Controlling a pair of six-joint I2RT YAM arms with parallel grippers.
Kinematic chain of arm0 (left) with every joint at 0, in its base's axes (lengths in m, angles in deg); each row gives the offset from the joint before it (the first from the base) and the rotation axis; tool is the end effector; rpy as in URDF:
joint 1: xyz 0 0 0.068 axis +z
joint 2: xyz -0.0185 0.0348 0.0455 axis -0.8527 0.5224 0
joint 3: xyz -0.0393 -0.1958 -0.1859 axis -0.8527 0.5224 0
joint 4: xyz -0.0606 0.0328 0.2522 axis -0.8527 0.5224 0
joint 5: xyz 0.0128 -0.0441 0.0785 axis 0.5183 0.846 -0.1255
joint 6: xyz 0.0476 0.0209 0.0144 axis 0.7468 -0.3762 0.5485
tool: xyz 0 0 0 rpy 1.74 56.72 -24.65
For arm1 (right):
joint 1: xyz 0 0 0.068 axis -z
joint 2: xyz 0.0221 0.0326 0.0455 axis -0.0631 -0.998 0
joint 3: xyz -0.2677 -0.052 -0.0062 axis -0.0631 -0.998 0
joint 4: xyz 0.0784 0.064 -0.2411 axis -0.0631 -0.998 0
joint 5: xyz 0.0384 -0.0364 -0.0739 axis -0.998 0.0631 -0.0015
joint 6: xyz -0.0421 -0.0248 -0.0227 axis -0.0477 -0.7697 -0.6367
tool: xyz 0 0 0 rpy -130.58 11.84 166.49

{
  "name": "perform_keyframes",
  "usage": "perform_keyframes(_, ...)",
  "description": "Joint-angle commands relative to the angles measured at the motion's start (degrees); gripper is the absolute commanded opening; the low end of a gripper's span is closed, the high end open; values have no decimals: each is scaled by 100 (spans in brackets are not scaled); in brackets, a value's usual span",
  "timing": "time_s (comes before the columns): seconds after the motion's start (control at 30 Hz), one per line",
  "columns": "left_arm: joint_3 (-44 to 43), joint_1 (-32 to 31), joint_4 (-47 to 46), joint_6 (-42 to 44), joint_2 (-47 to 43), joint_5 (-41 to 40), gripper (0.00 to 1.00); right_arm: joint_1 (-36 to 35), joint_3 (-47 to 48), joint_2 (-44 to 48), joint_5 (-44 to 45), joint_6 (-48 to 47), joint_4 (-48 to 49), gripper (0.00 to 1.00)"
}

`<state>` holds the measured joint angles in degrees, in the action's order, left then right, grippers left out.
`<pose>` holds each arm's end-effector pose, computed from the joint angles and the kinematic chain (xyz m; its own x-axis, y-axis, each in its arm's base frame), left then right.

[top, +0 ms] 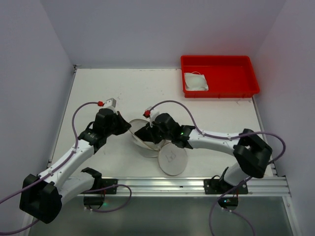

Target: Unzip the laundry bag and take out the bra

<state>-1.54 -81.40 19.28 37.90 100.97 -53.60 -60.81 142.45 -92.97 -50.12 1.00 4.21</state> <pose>0.1940 -0.0838 0.2310 -0.6860 -0.4403 -0.5792 -0.0494 0.8224 -0.5667 0.1883 0.2918 0.2124 -0.5427 -0.3233 -0.7752 -0.7142 0.6633 0.2233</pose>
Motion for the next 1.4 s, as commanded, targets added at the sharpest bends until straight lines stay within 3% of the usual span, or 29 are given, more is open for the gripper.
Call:
perform_keyframes(0.0, -25, 40, 68, 102, -57, -81, 0, 15, -329, 1249, -306, -287, 941, 0)
perform_keyframes(0.3, 45, 31, -134, 84, 118, 524, 0, 15, -1367, 2913, -289, -129, 2909, 0)
perform_keyframes(0.53, 141, -197, -591, -82, -109, 1237, 0, 6, -1298, 2696, 449, -94, 3429, 0)
perform_keyframes(0.77, -78, -698, -758, -250, -127, 1290, 0, 67, -1095, 2168, 844, -23, 3561, 0)
perform_keyframes(0.87, -87, -716, -759, -259, -373, 1238, 0, 111, -1209, 2229, 1501, -173, 3570, 0)
perform_keyframes(1.17, 273, -716, -899, -320, -58, 851, 0, 559, -956, 2897, 1311, -313, 3106, 0)
perform_keyframes(1.37, 203, -716, -847, -373, 171, 394, 0, 1630, -191, 2950, 1434, -577, 2261, 0)
